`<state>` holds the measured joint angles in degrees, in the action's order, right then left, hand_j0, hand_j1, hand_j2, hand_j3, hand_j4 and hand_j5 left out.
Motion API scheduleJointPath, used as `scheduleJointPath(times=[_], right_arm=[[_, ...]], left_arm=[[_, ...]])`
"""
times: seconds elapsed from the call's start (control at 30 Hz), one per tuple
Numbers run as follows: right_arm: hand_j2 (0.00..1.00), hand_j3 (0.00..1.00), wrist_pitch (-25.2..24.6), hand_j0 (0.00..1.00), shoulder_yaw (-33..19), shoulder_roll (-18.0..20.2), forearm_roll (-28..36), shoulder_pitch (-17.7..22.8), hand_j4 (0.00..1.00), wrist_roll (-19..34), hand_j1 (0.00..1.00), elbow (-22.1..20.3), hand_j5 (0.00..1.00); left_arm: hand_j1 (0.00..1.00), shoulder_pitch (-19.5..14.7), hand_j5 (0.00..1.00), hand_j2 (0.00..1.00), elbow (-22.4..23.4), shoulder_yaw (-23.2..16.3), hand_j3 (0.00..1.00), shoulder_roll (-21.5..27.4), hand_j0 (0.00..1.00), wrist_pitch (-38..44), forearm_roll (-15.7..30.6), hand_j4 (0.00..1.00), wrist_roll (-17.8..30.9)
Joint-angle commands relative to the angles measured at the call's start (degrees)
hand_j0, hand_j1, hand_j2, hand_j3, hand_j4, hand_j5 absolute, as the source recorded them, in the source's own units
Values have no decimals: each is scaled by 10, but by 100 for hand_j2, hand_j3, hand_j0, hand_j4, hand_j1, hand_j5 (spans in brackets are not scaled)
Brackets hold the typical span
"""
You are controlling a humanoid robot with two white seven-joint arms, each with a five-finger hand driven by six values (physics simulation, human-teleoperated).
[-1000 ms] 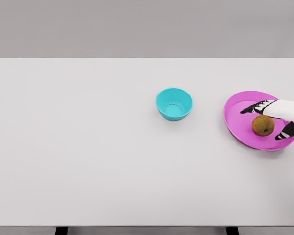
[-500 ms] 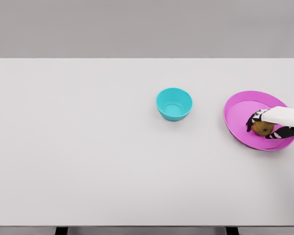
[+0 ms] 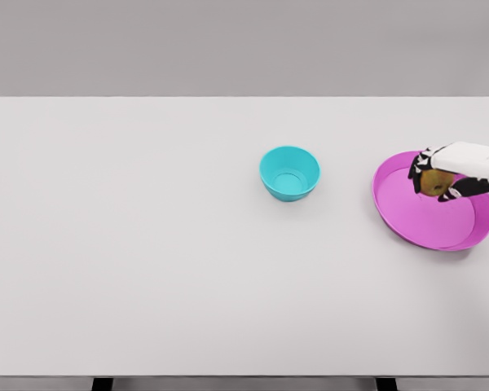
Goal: Put the apple from the pink plate into the blue bowl with your right arm
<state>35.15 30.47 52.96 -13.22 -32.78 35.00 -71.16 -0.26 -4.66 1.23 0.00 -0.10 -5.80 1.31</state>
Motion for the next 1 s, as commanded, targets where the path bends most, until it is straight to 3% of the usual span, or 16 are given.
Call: scheduleJointPath(times=[0.0, 0.4, 0.53, 0.73, 0.97], right_arm=[[36, 36, -2, 36, -1, -15, 2, -2, 36, 0, 36, -1, 36], [36, 36, -2, 36, 5, -92, 1, -50, 36, 0, 36, -5, 36], [36, 36, -2, 36, 5, -116, 0, -53, 36, 0, 36, -43, 36], [37, 37, -2, 37, 6, -163, -9, -62, 37, 0, 37, -44, 37], [37, 37, -2, 37, 61, -201, -37, -106, 37, 0, 37, -36, 37]], left_arm=[[100, 0, 100, 100, 0, 0, 100, 0, 100, -1, 0, 100, 0], [100, 0, 100, 100, 0, 0, 100, 0, 100, 0, 0, 100, 0], [100, 0, 100, 100, 0, 0, 100, 0, 100, 0, 0, 100, 0], [100, 0, 100, 100, 0, 0, 100, 0, 100, 0, 0, 100, 0], [100, 0, 100, 100, 0, 0, 100, 0, 100, -1, 0, 100, 0]])
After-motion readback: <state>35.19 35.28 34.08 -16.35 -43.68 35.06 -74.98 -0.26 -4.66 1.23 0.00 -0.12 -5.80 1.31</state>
